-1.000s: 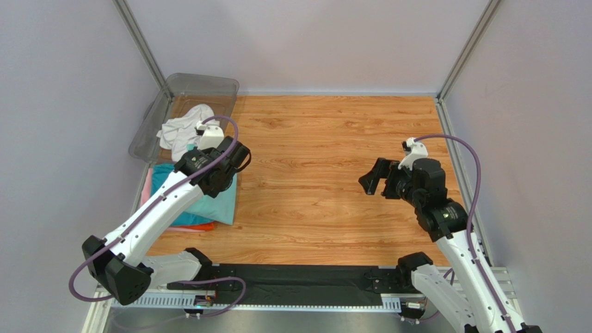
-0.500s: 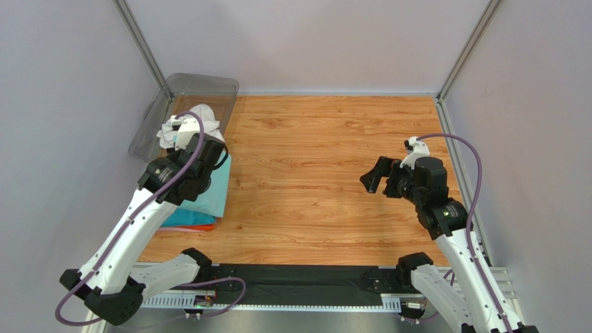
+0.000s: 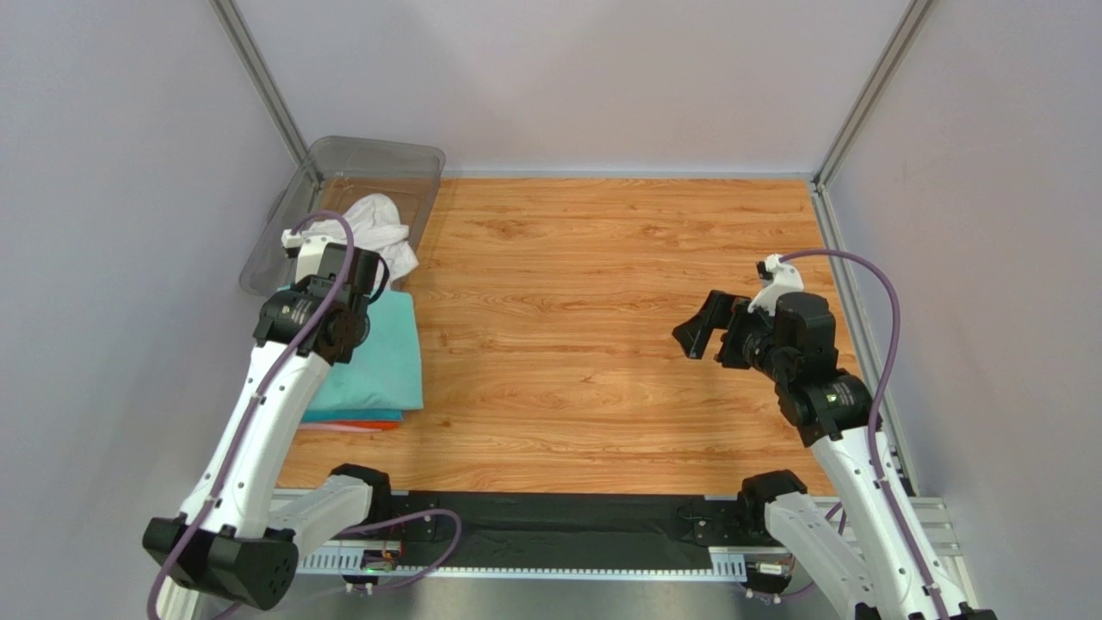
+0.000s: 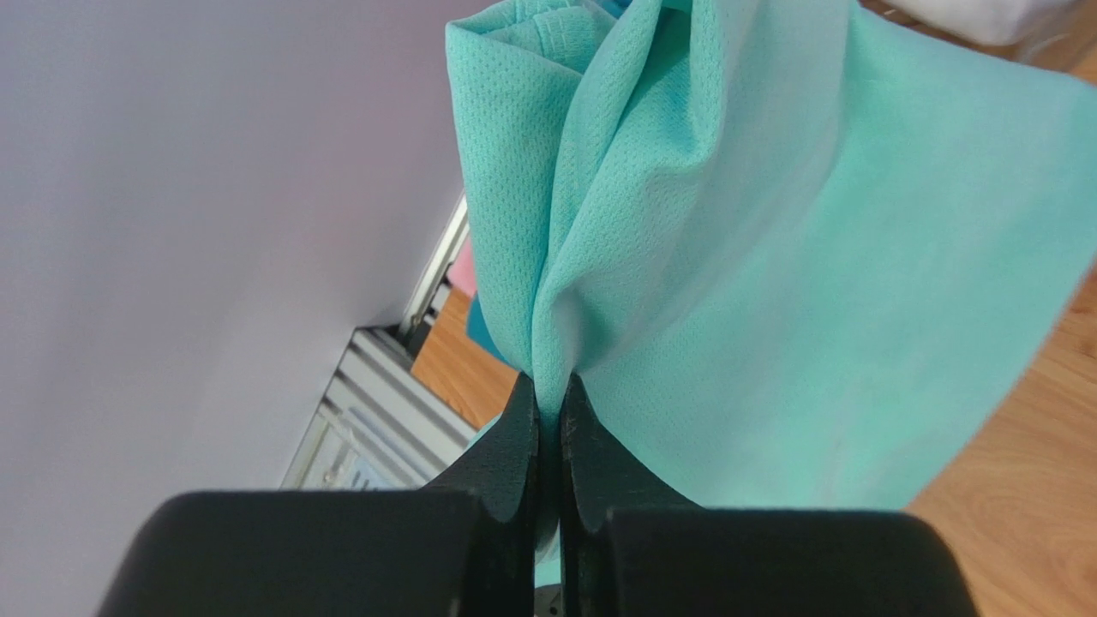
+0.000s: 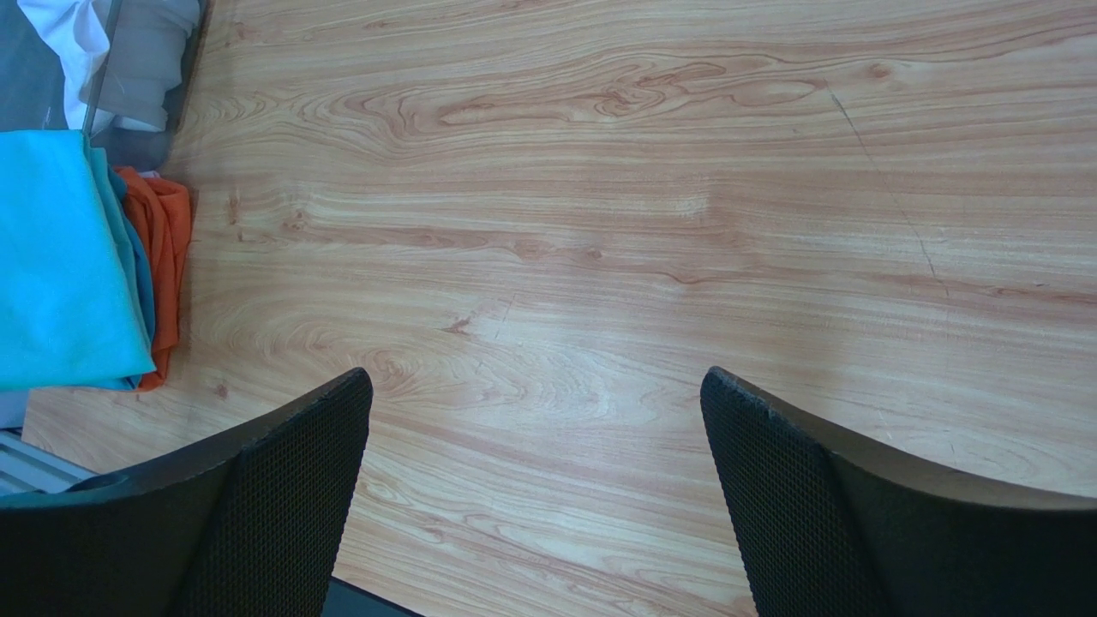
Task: Fold and stack the t-shirts
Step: Neatly place the folded tshirt to the corner
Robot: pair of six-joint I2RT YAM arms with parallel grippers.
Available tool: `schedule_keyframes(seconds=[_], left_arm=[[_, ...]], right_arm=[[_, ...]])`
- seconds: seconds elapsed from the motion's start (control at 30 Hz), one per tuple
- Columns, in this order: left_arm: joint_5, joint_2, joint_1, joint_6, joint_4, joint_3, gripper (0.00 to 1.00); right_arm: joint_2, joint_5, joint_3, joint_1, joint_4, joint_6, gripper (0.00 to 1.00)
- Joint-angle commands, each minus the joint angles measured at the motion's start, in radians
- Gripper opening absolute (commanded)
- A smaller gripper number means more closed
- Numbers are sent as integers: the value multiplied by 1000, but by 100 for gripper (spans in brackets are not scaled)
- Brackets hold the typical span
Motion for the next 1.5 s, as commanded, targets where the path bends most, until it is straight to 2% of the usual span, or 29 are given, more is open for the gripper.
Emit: schedule_keyframes(seconds=[0.0,0.2,0.3,0.33,0.5,0.57,0.77,0.83,0.87,0.9,0.93,0.97,1.1,1.17,1.37,1.47], left_arm=[[28,56,109,93,89,-46,0],[13,122,255,178,210,-137,0],[42,125,347,230,329,-163,0],[86,124,364,254,357,-168,0],[119,139,423,391,495,-209,0],[174,157,437,402,506,-205,0],[78,242,480,360,506,-180,0],[96,277,509,345,489,-165,0],[105,289,518,316,475,-139,3],[146,311,521,305,448,-125,35],[162,318,520,290,437,-110,60],[173,325,521,288,429,-90,98],[177,305,521,248,377,-61,100],[223,265,521,227,353,-47,100],[568,130,520,136,334,-1,100],[769,30,518,101,385,-39,100]], right_arm=[[4,-20,-5,-11,34,5,100],[24,-38,-5,-34,35,7,100],[23,-40,-8,-43,37,8,100],[24,-41,-8,-49,35,7,100],[30,-41,-10,-80,34,8,100],[27,-43,-11,-89,34,8,100],[29,-49,-13,-108,34,8,100],[30,-52,-14,-111,34,8,100],[32,-56,-13,-112,32,8,100],[33,-58,-11,-112,32,8,100],[35,-63,-11,-114,34,7,100],[37,-66,-11,-114,34,7,100],[34,-64,-13,-115,31,7,100],[35,-63,-14,-115,35,7,100],[47,-55,-13,-117,32,10,100],[47,-41,-13,-115,32,10,100]])
